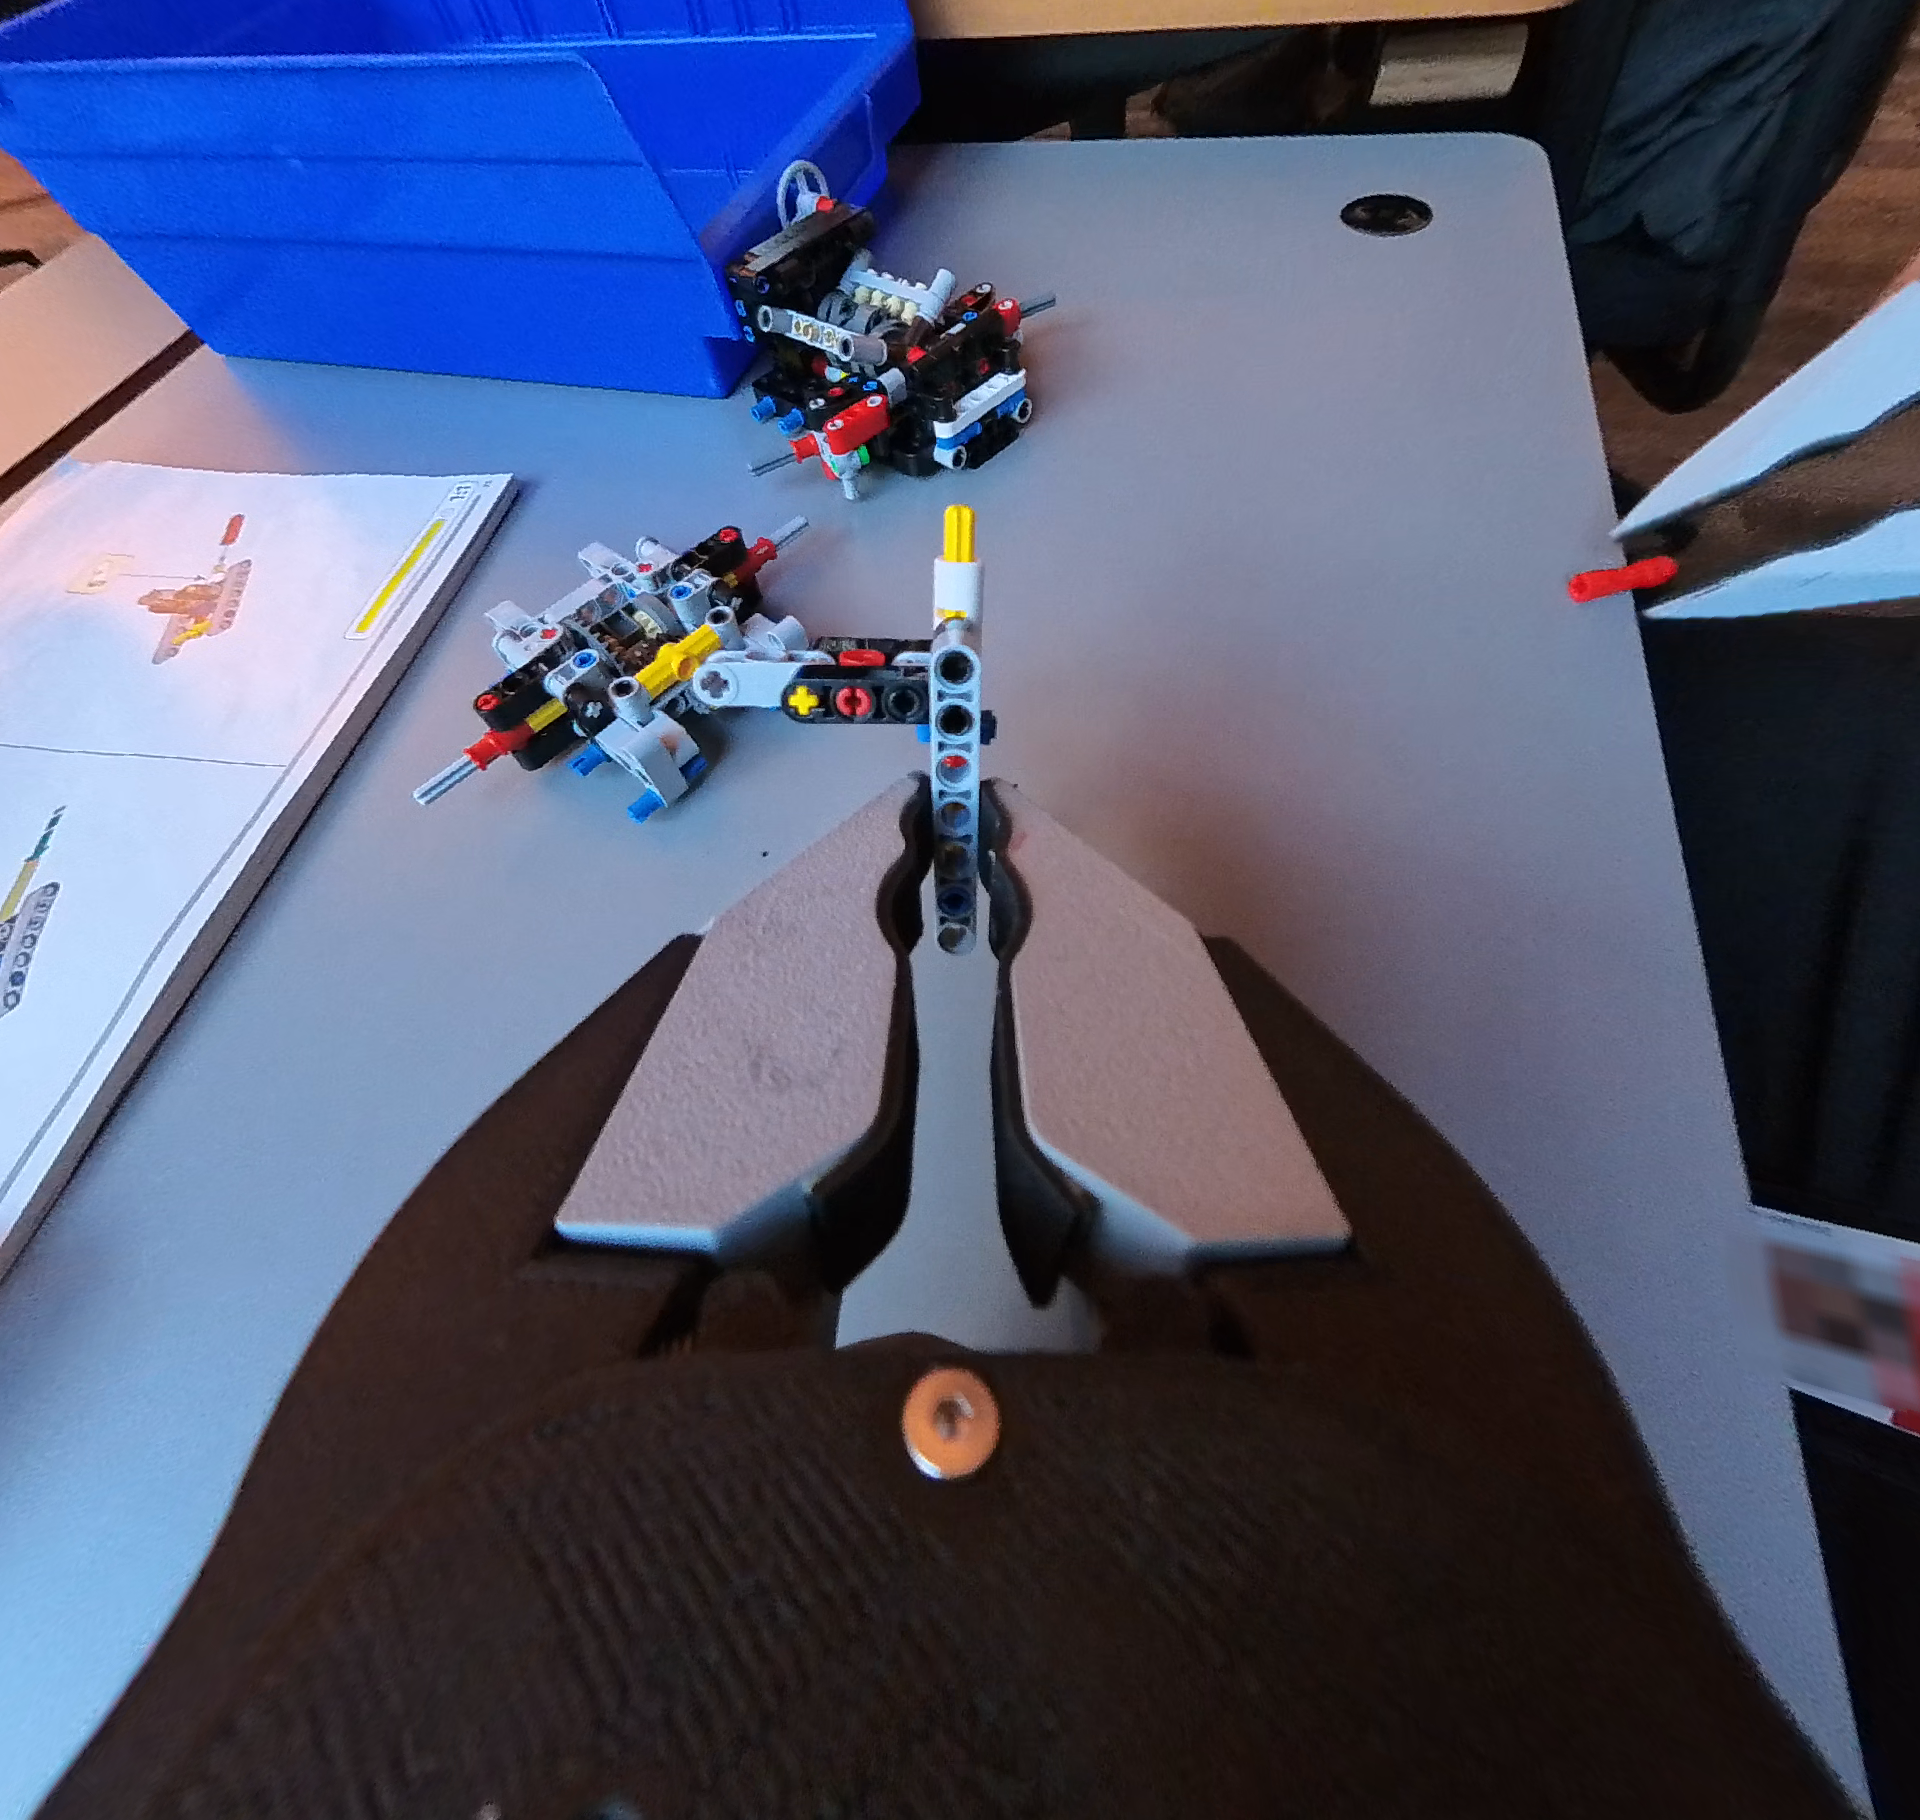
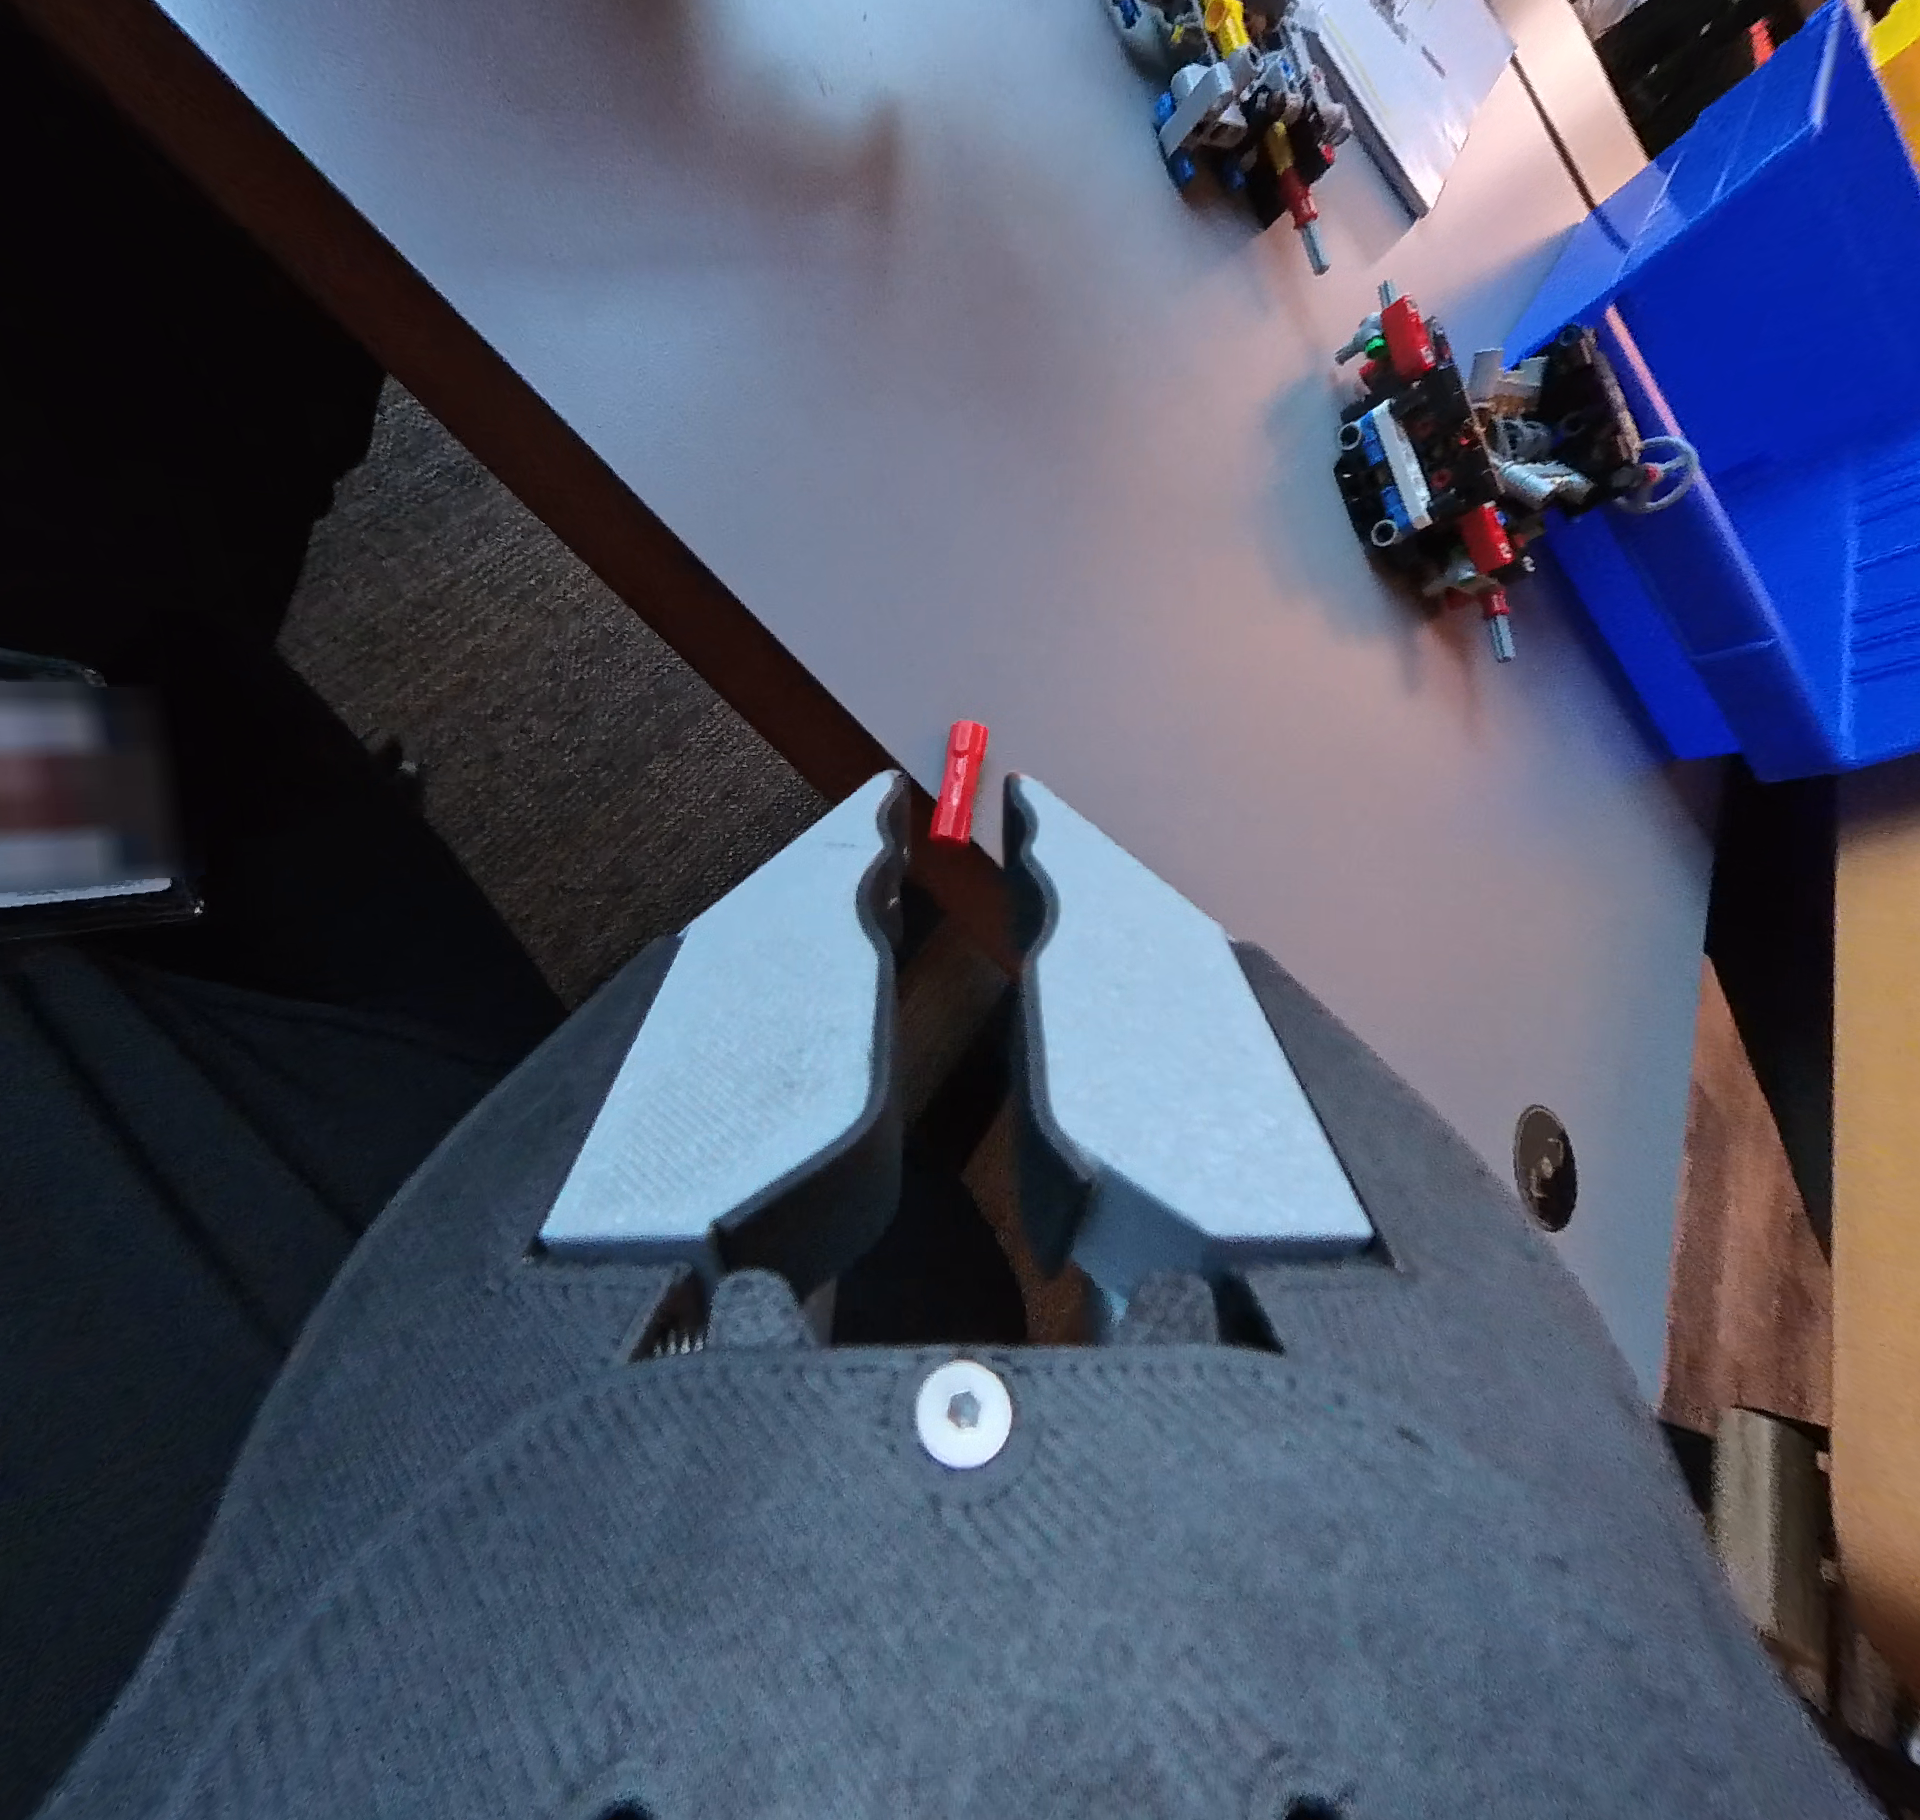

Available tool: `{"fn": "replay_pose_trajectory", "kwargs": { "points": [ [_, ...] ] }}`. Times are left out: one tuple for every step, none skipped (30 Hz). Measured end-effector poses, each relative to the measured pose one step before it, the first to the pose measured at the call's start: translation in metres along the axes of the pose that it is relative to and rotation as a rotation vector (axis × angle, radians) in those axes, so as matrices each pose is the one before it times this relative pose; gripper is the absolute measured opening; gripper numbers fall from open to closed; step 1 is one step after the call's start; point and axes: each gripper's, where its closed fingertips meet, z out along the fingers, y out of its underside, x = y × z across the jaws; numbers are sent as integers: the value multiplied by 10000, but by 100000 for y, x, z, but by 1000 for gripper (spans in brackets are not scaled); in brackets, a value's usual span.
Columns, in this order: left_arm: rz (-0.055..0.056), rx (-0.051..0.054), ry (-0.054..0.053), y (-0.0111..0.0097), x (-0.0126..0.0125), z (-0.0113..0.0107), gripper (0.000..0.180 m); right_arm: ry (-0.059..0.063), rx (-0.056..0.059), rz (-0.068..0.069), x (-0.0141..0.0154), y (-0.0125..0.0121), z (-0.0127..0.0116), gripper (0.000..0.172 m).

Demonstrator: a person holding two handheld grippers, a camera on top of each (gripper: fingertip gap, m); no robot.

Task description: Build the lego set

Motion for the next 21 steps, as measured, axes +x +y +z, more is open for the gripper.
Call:
{"fn": "replay_pose_trajectory", "kwargs": {
  "points": [
    [-23,8,16,1,-3,-9,4,59,19,-42,93,35,-186,14],
    [4,4,7,-15,6,-2,4,65,46,-91,79,52,-209,14],
    [23,-7,2,13,29,1,4,75,77,-150,75,80,-217,14],
    [31,-12,-8,10,15,17,4,84,73,-196,49,135,-190,15],
    [29,-11,-1,11,34,11,4,125,66,-228,60,156,-141,16],
    [19,-16,-2,11,17,26,4,154,68,-233,73,139,-113,17],
    [14,-3,1,1,19,-1,4,171,106,-214,59,17,-106,18],
    [6,9,6,-6,5,-6,4,138,172,-212,-6,-123,-100,19],
    [0,6,24,-14,26,-7,4,145,191,-230,-8,-196,-46,19],
    [0,0,24,-1,33,0,4,146,143,-269,-3,-115,16,19],
    [-1,-6,10,15,9,7,4,97,65,-305,-45,3,62,20],
    [4,-7,19,3,22,8,4,40,8,-320,-95,80,82,20],
    [8,-5,12,8,24,14,4,58,-25,-301,2,114,62,19],
    [13,2,2,-4,7,2,4,51,-14,-290,45,114,58,18],
    [15,-2,9,-1,30,0,4,-15,36,-281,-12,72,67,18],
    [13,-16,8,16,15,19,4,-38,43,-242,-16,47,95,18],
    [11,-13,0,14,12,15,4,-22,31,-198,4,30,104,18],
    [9,2,3,-4,12,2,4,-60,48,-181,-56,-40,104,19],
    [0,6,4,-1,7,-9,4,-70,66,-186,-92,-90,94,19],
    [-11,4,7,0,-3,-4,4,-25,27,-205,-59,-51,112,19],
    [-20,0,11,5,-13,-2,4,-45,2,-226,-127,-41,127,19]
  ]
}}
